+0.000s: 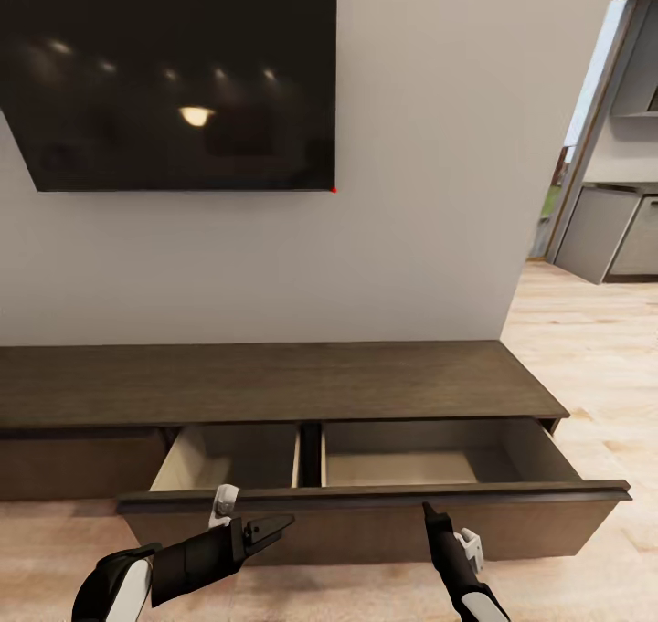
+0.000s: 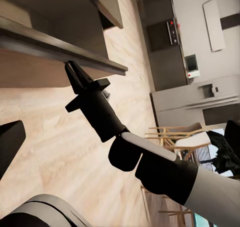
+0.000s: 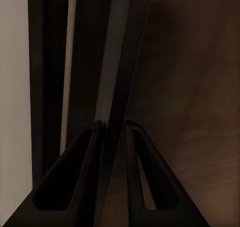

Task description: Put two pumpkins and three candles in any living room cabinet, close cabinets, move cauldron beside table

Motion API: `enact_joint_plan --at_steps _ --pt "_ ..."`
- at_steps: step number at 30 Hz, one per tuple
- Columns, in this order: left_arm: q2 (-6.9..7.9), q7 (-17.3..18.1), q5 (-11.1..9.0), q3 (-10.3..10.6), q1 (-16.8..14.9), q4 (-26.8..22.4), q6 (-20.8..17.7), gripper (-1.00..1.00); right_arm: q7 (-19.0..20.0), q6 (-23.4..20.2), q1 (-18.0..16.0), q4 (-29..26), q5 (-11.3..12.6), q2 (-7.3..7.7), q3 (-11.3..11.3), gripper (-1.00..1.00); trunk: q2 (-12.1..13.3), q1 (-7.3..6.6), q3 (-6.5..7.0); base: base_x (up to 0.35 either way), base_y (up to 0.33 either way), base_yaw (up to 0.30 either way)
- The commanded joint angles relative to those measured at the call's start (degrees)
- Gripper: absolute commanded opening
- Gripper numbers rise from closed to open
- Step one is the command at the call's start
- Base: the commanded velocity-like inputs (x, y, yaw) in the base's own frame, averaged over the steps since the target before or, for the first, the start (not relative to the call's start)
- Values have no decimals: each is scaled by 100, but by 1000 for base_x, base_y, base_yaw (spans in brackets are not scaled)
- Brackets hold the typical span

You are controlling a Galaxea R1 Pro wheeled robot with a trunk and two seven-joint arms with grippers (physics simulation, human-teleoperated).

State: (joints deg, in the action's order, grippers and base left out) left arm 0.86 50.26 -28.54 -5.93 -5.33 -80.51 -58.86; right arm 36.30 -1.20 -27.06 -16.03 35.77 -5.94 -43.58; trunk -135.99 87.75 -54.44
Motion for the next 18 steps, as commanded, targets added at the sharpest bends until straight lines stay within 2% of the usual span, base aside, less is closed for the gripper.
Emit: enact_joint_plan --at_steps 1,18 --pt "0 28 15 -4 -4 0 -20 100 44 -21 -1 4 27 -4 42 -100 -3 -3 -5 -129 0 0" --pt "1 28 18 -7 -4 0 -25 100 44 -27 -1 4 33 -4 42 -100 -3 -3 -5 -101 0 0"
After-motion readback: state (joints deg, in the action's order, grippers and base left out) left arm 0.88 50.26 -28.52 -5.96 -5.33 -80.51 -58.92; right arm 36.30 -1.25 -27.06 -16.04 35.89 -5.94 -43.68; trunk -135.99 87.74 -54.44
